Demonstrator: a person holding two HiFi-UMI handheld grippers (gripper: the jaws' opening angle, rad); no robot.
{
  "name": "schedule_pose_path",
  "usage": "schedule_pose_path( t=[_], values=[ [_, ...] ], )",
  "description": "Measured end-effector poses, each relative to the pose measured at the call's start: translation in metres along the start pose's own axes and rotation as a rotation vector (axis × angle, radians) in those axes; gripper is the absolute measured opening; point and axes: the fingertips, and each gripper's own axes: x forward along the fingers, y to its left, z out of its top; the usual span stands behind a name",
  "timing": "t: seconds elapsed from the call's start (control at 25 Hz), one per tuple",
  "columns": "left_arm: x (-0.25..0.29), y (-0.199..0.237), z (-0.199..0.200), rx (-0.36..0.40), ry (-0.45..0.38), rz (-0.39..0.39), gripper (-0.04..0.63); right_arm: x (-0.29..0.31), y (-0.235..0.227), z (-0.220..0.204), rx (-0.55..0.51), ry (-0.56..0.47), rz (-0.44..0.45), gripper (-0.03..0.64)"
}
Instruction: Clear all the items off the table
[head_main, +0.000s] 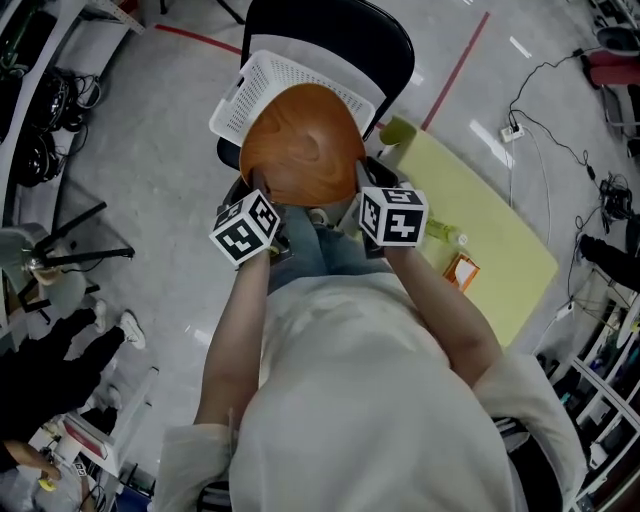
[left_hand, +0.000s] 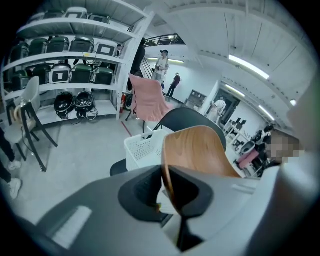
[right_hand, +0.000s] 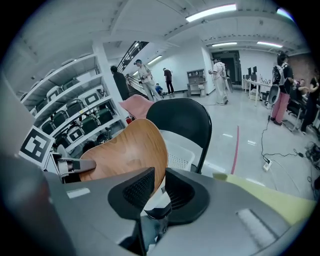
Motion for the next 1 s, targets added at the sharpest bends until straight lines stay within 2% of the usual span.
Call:
schedule_pose_path(
  t=[0.68, 1.0],
  values=[
    [0.076, 0.012, 0.013, 0.086, 0.13, -0.037, 0.029, 0.062, -0.01, -0.004, 0.115, 0.074, -0.078, 0.064],
    [0.114, 0.008, 0.015, 0.154, 0.189, -0.039, 0.032, 0.09, -0.024, -0.007, 0.162, 0.106, -0.117, 0.063]
  ],
)
